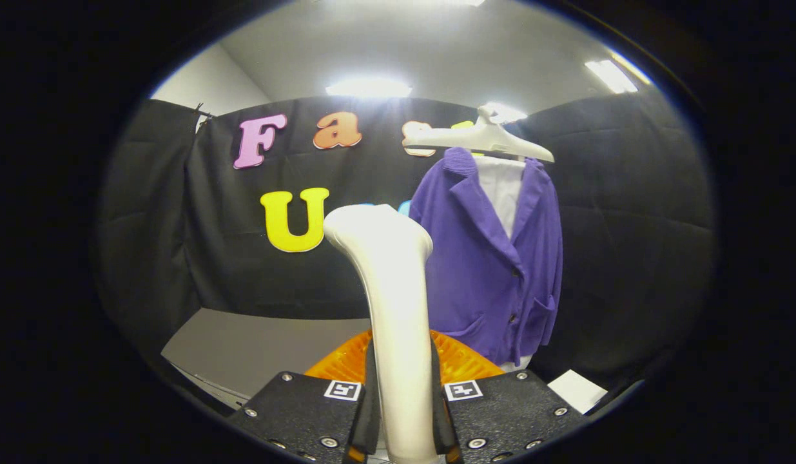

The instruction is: Iron the clothes twice with a garment steamer, once on the left side and once on the right side.

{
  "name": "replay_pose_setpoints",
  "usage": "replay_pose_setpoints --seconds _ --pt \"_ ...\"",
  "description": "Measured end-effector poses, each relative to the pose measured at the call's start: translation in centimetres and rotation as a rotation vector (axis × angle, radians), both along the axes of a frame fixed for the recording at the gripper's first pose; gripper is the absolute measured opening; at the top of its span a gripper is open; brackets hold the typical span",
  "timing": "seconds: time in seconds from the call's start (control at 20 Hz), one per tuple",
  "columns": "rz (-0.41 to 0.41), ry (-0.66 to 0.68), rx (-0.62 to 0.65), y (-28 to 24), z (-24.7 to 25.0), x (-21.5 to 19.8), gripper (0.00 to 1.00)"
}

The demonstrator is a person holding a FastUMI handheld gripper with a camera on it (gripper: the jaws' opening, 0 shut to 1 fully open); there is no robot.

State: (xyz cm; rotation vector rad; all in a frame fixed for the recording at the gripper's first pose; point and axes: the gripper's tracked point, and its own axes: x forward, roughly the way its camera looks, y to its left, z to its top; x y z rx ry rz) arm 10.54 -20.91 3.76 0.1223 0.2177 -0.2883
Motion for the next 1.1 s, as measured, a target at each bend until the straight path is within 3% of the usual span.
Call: replay_pose_setpoints --seconds 0.2,0.5,0.7,1.1 --pt "-0.077 0.039 -0.115 -5.0 1.1 -0.7 0.33" --pt "-0.135 -0.076 0.002 -8.0 4.0 0.6 0.32" --pt "-0.204 -0.073 -0.017 -10.8 4.0 2.1 0.32" --pt "-0.268 -0.112 -0.023 -13.3 4.2 5.3 0.32"
